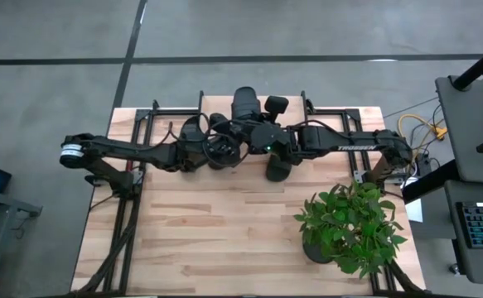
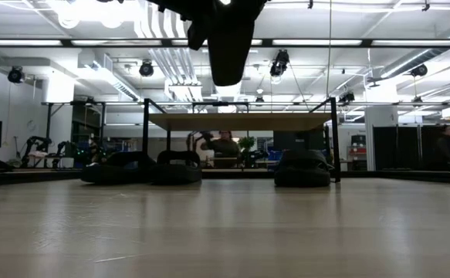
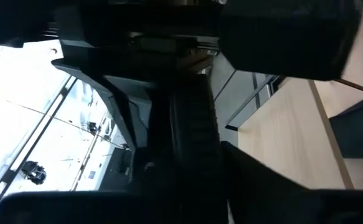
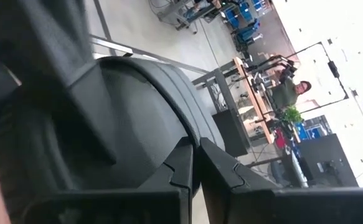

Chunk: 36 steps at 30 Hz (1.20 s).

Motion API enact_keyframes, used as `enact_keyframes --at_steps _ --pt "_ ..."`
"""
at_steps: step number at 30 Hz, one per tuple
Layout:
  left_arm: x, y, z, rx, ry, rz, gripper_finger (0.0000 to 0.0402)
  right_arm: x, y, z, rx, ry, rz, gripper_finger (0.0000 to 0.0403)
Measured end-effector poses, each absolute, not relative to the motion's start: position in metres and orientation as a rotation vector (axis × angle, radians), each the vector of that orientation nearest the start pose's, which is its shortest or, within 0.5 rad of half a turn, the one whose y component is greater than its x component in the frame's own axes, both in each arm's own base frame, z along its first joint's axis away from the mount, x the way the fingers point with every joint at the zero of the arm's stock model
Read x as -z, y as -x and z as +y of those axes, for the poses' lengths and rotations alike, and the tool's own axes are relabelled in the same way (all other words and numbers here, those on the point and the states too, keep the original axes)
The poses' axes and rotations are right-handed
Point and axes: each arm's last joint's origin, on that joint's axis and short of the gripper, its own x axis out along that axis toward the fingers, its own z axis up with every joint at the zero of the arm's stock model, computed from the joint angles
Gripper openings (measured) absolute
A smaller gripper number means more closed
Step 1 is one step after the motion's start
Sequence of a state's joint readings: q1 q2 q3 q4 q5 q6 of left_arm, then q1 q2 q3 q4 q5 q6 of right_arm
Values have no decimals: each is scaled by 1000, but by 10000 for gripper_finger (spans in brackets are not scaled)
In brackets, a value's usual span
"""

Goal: Pick and place slides into the shelf
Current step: Put the black slipper on the shelf

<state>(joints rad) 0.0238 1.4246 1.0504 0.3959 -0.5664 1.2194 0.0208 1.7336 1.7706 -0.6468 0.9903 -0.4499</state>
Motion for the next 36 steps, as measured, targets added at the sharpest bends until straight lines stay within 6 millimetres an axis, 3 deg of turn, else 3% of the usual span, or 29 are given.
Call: enact_keyframes --at_steps 3,9,24,28,32,36 --pt "-332 -323 23 -516 -1224 358 18 -385 -374 -16 808 710 763 8" --pt "-330 -323 23 -526 -1253 379 18 -387 -374 -16 803 725 767 20" --pt "-330 -313 23 -535 -1254 390 17 -424 -338 -15 785 622 654 135" --pt "-326 -308 25 -531 -1247 443 17 -443 -320 -17 821 573 593 145" --pt "-332 -301 23 -540 -1221 410 17 -442 -316 -17 803 569 606 148" --pt "-312 -294 23 -485 -1244 487 17 -451 -304 -16 811 501 556 148"
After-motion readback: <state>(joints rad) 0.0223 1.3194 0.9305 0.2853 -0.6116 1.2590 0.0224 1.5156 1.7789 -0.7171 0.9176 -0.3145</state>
